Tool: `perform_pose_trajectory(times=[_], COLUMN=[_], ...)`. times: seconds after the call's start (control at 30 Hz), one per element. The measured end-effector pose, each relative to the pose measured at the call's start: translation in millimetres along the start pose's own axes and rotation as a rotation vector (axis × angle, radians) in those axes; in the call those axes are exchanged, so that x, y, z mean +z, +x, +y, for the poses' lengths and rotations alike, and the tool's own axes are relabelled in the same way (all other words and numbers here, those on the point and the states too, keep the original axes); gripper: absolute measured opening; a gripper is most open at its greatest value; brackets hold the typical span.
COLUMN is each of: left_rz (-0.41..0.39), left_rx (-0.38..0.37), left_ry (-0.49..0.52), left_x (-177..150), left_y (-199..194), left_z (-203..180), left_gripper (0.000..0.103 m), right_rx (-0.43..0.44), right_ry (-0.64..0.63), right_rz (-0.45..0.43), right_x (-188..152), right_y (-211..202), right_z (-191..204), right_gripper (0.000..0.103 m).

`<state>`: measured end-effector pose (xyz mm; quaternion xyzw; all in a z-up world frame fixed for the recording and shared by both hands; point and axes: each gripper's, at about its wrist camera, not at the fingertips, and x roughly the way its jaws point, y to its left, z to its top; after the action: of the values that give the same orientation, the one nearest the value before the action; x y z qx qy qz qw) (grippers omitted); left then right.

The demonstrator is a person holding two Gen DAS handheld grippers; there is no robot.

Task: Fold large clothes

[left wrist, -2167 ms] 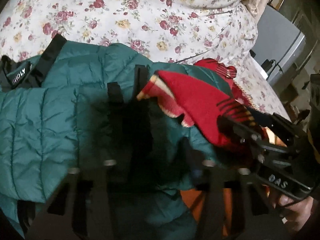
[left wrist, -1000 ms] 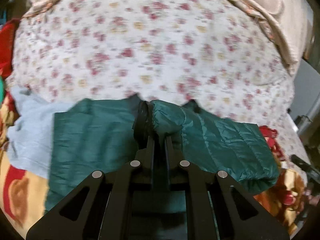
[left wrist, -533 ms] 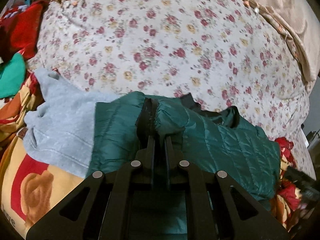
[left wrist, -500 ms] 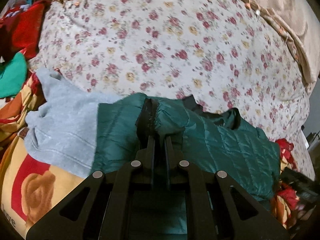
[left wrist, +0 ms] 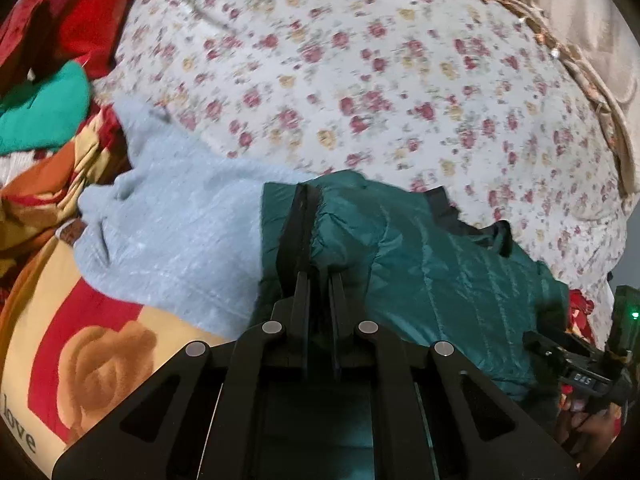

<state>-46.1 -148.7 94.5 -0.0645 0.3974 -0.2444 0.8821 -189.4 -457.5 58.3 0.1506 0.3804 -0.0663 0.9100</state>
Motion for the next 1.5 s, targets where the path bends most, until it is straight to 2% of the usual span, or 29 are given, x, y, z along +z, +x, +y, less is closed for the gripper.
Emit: perform_pose_trajectory(times=[0.07, 0.13, 0.3, 0.37, 0.4, 0.43, 0.5, 0.6, 0.7, 0.77, 0.87, 0.93, 1.1, 1.2, 1.33, 1.5], left_rz=[0.015, 0.033, 0.059, 0.056, 0.054, 0.051, 0.033, -0.029, -0.063, -0.051, -0.025, 0.004, 0.116, 0.114, 0.108, 0.108], left_rx=[0.012, 0.022, 0.056, 0.064, 0.069, 0.077, 0.078, 0.084, 0.092, 0.083, 0.073, 0.094, 0.153, 0.158, 0.182, 0.185], left_ry=[-0.019, -0.027, 0.017, 0.027, 0.031, 0.038, 0.044, 0.054, 0.090, 0.102, 0.124, 0.154, 0.174, 0.166, 0.204, 0.200], left_x=[-1, -3, -10, -8, -6, -4, 0, 8, 15, 17, 13, 8, -4, -9, -12, -12], left_y=[7, 14, 22, 18, 15, 11, 0, -21, -29, -24, -10, 8, 56, 66, 70, 69], left_z=[7, 11, 8, 7, 7, 7, 8, 6, -4, -13, -25, -34, -36, -32, -37, -35], left_gripper=[0.007, 0.007, 0.008, 0.015, 0.023, 0.038, 0.054, 0.059, 0.061, 0.061, 0.061, 0.061, 0.061, 0.065, 0.067, 0.067], right_rx=[0.000, -0.017, -0.088, -0.084, -0.079, -0.076, -0.074, -0.042, -0.085, -0.114, -0.184, -0.195, -0.241, -0.259, -0.265, -0.280], right_ry=[-0.024, -0.050, -0.083, -0.066, -0.060, -0.054, -0.020, 0.024, 0.063, 0.093, 0.150, 0.181, 0.177, 0.143, 0.134, 0.115], right_rz=[0.005, 0.010, 0.049, 0.043, 0.041, 0.040, 0.029, -0.070, -0.157, -0.174, -0.145, -0.120, -0.062, -0.061, -0.065, -0.062], right_x=[0, -2, -6, -6, -5, -5, -2, 1, 5, 9, 10, 6, 3, -3, -6, -1], right_y=[5, 11, 35, 34, 32, 28, 12, -23, -49, -53, -45, -37, -2, 10, 16, -9], right_z=[7, 17, 30, 29, 28, 27, 24, 18, 6, -5, -28, -45, -61, -60, -62, -48], right_gripper=[0.082, 0.089, 0.100, 0.100, 0.100, 0.100, 0.100, 0.100, 0.100, 0.099, 0.090, 0.083, 0.082, 0.083, 0.083, 0.082])
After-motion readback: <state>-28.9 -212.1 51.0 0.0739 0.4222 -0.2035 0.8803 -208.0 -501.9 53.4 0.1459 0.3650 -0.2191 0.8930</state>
